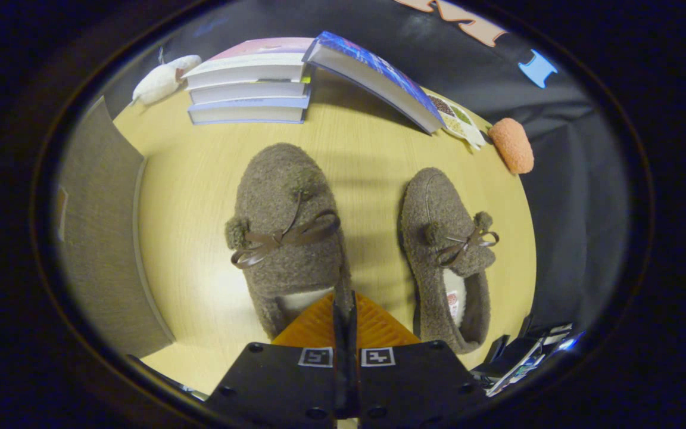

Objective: Open the storage box then place both shoes into the box .Put the left shoe in first, then the right shoe, with the right side of both shoes facing outward in a uniform manner.

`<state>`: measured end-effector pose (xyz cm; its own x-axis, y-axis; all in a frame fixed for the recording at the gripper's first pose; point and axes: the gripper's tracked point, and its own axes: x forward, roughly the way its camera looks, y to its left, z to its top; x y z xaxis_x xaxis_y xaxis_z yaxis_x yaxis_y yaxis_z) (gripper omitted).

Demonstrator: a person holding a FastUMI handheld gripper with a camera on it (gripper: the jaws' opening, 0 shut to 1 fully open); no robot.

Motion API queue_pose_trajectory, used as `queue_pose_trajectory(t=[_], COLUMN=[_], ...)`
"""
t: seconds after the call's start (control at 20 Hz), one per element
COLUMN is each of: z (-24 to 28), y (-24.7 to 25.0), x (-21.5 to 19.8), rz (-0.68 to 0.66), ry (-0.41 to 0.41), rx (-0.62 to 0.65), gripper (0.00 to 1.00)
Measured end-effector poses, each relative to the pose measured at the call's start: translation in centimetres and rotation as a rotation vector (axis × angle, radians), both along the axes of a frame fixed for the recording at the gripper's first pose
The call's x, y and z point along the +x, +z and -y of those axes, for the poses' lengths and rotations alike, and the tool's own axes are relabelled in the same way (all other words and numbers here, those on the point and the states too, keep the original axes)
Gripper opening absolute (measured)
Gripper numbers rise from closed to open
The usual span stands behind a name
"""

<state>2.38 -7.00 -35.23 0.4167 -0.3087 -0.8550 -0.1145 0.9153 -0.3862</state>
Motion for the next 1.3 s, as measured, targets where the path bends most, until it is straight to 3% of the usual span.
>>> queue_pose_trajectory(t=[0.2, 0.55, 1.0, 1.3], z=[0.0, 0.8, -3.2, -10.7], y=[1.9, 6.9, 17.4, 23.0], x=[-0.4, -2.0, -4.0, -5.2], rz=[0.053, 0.060, 0.208, 0.288], ry=[-0.058, -0.012, -0.012, 0.028], rx=[-0.021, -0.315, -0.433, -0.383], gripper=[0.03, 0.03, 0.03, 0.03])
